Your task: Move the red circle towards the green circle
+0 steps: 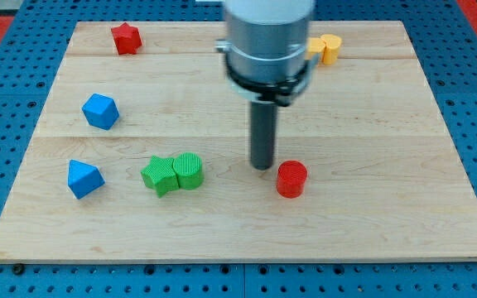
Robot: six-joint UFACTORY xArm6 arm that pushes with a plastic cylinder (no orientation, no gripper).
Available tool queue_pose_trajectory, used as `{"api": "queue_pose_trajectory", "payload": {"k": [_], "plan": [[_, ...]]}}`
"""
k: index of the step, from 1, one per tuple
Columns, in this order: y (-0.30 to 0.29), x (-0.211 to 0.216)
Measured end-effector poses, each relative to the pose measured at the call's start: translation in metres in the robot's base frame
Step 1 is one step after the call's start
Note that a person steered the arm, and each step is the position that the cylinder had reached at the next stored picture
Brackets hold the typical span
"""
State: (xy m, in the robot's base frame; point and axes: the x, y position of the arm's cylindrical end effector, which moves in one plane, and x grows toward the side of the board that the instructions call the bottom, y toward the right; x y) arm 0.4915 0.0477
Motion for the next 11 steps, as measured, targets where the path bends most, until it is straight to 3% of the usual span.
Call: {"api": "queue_pose_trajectory", "payload": {"k": [1,2,3,4,5,7,8,10,11], "plan": [[0.081,-0.005],[0.088,-0.028],[0.094,-0.001],[0.086,0.049],[0.02,0.058],[0.035,0.023],[-0.012,0.013],[-0.047,0.018],[-0.036,0.033]]}}
